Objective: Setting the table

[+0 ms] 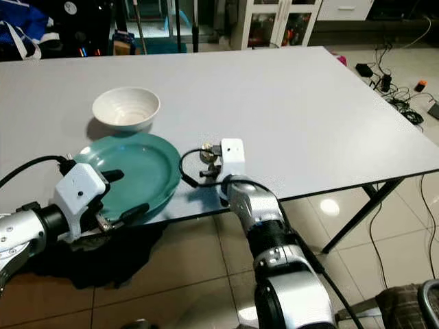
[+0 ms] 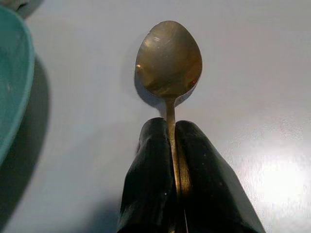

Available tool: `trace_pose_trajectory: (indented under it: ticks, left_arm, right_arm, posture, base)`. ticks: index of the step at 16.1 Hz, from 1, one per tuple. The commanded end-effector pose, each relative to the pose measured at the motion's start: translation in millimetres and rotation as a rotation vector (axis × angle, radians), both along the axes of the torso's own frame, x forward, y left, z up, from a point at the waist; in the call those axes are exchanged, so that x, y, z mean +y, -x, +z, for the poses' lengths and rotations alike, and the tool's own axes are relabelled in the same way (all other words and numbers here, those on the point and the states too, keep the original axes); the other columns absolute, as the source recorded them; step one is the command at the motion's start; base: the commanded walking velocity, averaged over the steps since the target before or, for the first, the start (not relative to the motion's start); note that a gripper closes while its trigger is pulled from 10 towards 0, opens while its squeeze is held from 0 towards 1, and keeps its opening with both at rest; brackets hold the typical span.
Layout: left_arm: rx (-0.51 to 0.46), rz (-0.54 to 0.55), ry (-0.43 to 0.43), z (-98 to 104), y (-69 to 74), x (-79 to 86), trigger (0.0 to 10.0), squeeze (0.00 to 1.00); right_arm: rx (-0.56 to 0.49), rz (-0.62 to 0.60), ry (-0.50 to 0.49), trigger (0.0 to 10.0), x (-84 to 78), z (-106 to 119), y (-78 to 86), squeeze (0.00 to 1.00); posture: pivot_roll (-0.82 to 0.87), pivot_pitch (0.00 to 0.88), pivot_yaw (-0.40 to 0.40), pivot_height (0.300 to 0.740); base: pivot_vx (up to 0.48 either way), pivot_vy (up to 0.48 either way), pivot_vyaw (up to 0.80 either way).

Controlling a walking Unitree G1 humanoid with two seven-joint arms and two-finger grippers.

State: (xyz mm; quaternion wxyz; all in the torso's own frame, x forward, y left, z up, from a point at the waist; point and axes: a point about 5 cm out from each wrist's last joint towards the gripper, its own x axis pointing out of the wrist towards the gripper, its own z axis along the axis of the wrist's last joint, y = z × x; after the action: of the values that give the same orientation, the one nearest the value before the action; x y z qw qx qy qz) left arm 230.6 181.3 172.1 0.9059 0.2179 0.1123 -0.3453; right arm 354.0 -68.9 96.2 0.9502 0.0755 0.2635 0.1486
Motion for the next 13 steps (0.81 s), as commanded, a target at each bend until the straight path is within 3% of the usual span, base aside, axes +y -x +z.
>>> trace_pose_trajectory:
  ticks: [1,8,13]
  left_arm:
    - [-0.013,0.005,-0.006,4,-1.6,1.6,10.0,0.0]
    - [-0.016,-0.02,0.0,5,-3.6,-2.2,10.0,0.0]
    - [-0.01,-0.025,-0.005,7,-0.1,-1.5,10.0,0.0]
  right_arm:
    - [0.019,-0.03,-0.007,10.0,0.5,0,-0.8,0.0]
    - [-0.054,-0.027,-0.092,10.0,19.8,7,-6.3,0.0]
    - [-0.055,-0.041,-0.053,10.0,22.9,0,-8.2,0.0]
  posture:
    - [0.06,0.037,-0.035,0.74]
    - [0.07,0.033,-0.025,0.74]
    - [0.09,0.046,-0.028,0.74]
  base:
    - [0.0,0.0,0.0]
    - [0.0,0.0,0.0]
    - [0.0,0.0,0.0]
